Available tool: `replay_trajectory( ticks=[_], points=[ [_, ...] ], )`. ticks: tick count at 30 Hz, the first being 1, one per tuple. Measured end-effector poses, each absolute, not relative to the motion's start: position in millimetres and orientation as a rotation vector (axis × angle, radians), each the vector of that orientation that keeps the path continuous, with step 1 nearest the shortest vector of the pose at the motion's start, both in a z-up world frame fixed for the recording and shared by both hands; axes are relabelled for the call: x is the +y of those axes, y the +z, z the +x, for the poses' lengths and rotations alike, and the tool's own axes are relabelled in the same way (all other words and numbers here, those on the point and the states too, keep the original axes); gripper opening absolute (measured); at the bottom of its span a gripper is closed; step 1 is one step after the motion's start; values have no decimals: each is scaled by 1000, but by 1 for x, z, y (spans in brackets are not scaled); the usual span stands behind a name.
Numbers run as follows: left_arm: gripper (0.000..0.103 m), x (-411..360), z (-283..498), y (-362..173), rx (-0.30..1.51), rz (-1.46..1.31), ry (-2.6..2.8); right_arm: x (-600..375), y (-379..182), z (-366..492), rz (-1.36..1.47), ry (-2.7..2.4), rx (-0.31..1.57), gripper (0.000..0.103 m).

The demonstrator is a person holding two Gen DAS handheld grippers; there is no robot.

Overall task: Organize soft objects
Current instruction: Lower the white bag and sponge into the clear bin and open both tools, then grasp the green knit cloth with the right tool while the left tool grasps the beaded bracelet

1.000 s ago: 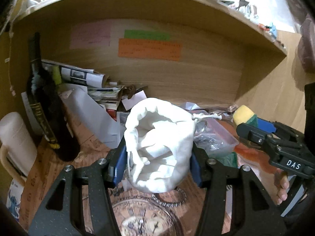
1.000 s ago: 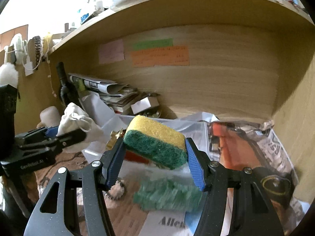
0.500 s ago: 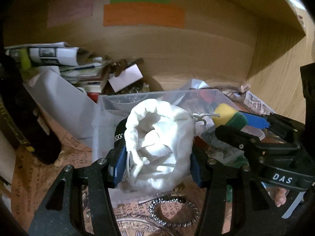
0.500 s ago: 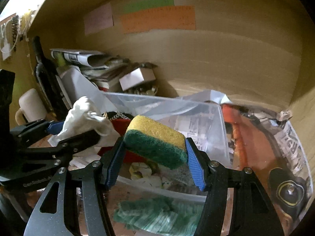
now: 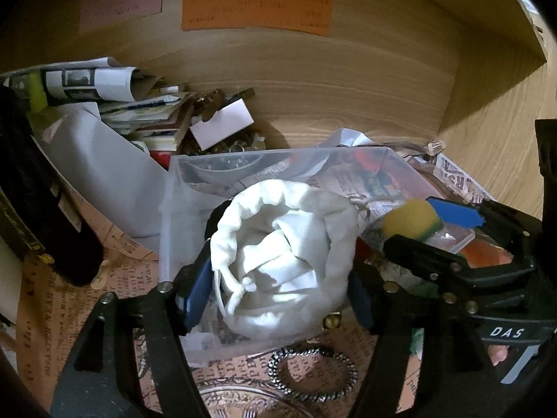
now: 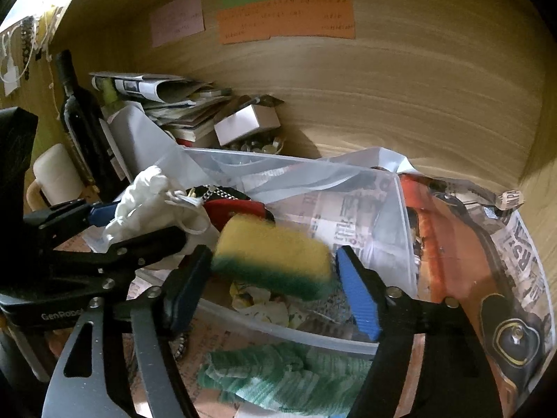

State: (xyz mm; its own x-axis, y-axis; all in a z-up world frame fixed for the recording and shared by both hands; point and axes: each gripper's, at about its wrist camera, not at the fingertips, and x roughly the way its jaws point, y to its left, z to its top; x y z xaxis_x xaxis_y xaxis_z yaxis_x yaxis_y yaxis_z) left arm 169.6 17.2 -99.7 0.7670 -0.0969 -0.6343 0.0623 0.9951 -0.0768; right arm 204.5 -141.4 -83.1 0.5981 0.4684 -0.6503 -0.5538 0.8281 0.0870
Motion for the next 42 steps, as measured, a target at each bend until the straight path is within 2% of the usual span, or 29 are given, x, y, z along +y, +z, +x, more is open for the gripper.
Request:
replay_trajectory(
  ticks=[3, 9, 10, 12, 18, 23, 29, 32, 34, 38, 40, 42],
  points=[
    [77, 20, 163, -95, 674, -62, -97, -144, -78, 199, -122, 601, 699, 73],
    [78, 21, 141, -76, 611, -60, -91, -152, -59, 182, -119, 598, 631, 74],
    [80, 21, 135, -71, 593, -57, -89, -155, -55, 178, -117, 596, 616, 74],
    [85, 22, 125, -64, 563, -53, -84, -160, -49, 171, -114, 593, 589, 83],
    [100, 22, 98, -59, 524, -23, -72, -175, -42, 152, -106, 586, 556, 86],
    [100, 23, 89, -77, 574, -10, -60, -184, -57, 146, -95, 570, 597, 91],
    [100, 28, 89, -110, 657, -15, -39, -190, -87, 149, -103, 555, 687, 92],
    [91, 31, 91, -124, 701, -24, -43, -190, -103, 154, -99, 551, 740, 92],
    [81, 31, 96, -134, 743, -29, -54, -189, -110, 157, -97, 547, 764, 92],
    [71, 30, 105, -147, 791, -42, -74, -188, -117, 160, -94, 540, 788, 92],
    [61, 29, 108, -150, 807, -47, -85, -188, -118, 160, -94, 543, 786, 91],
    [51, 27, 110, -155, 827, -53, -92, -186, -120, 159, -104, 544, 790, 83]
  ],
)
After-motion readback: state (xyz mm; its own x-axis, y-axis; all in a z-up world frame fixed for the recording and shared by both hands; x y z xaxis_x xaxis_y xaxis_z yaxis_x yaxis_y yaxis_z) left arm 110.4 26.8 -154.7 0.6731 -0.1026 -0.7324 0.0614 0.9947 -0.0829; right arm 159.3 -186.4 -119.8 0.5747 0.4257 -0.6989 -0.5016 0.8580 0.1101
